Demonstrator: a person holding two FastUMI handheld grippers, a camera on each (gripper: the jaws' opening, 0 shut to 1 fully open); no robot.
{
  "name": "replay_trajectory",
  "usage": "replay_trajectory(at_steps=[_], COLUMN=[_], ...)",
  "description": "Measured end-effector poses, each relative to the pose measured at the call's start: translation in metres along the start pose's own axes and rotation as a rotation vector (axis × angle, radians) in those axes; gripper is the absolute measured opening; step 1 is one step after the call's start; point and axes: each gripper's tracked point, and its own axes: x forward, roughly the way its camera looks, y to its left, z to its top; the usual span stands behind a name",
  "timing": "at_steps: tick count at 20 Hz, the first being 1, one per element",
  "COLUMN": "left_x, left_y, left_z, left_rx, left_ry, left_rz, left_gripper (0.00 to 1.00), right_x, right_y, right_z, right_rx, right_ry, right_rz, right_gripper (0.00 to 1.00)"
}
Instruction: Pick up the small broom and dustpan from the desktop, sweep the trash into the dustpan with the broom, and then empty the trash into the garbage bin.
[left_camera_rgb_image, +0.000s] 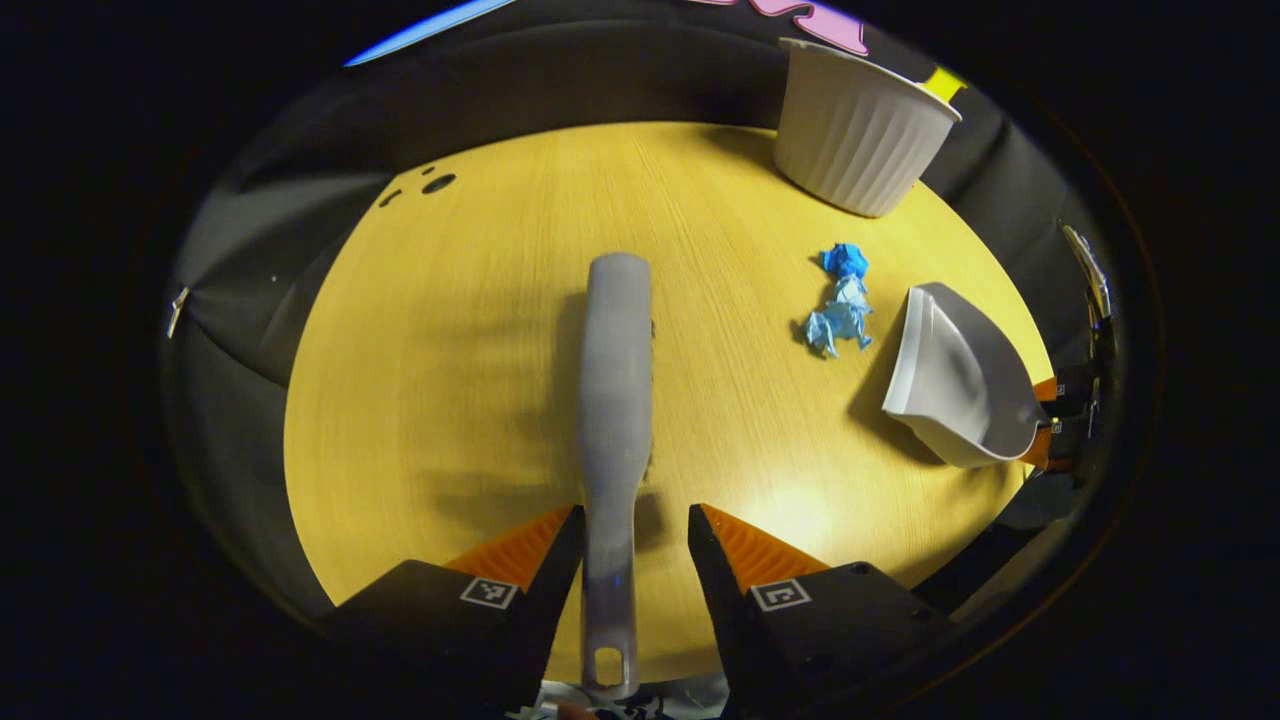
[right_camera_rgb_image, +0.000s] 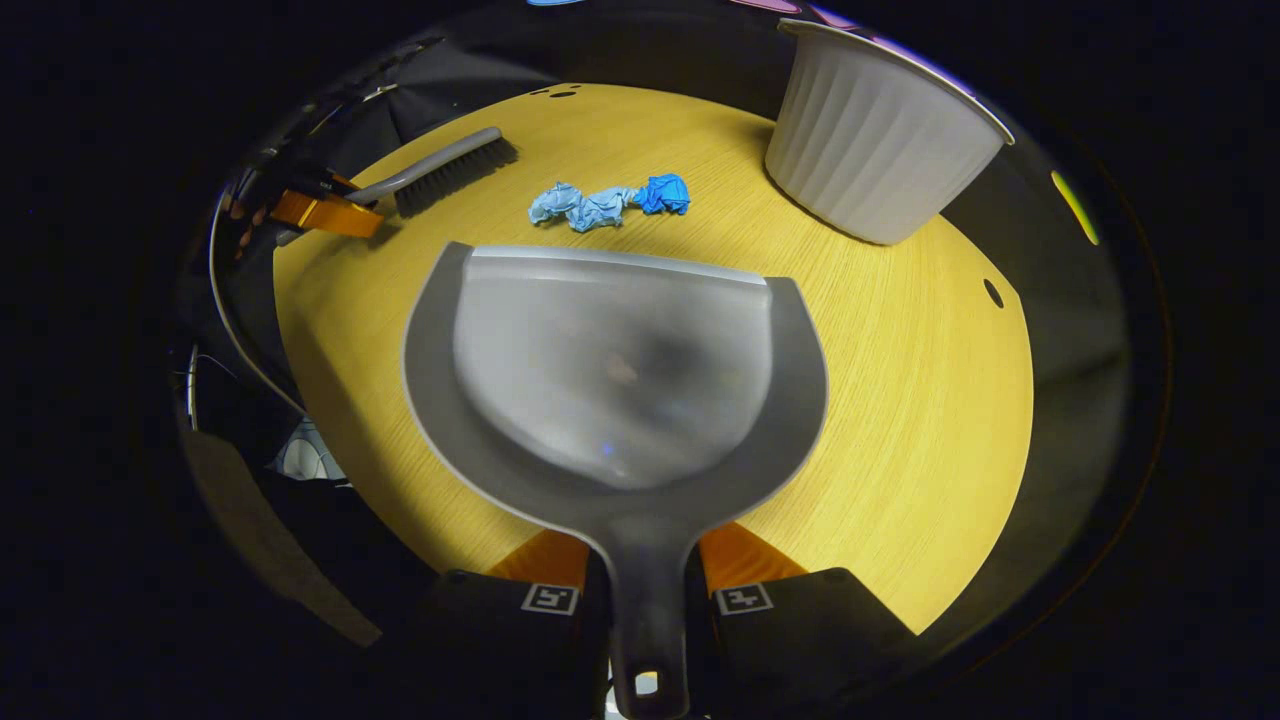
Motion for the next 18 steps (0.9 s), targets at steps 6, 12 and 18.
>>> replay_trajectory(at_steps=[6,12,18], left_x=[0.016,0.022,0.023], left_y=[0.006,0.013,0.020], left_z=[-0.001,0.005,0.019], left_rx=[0.016,0.041,0.079], left_ry=[0.044,0.054,0.040], left_rz=[0.014,0.036,0.072], left_gripper=[0.68,0.38,0.30], right_x=[-0.001,0.001,-0.002], right_y=[0.002,-0.001,-0.011], right_z=[0.002,0.004,0.009], right_rx=[-0.008,-0.007,-0.055], right_ry=[-0.012,0.005,-0.007], right_rz=[0.027,0.016,-0.018], right_gripper=[0.34,0.35,0.35])
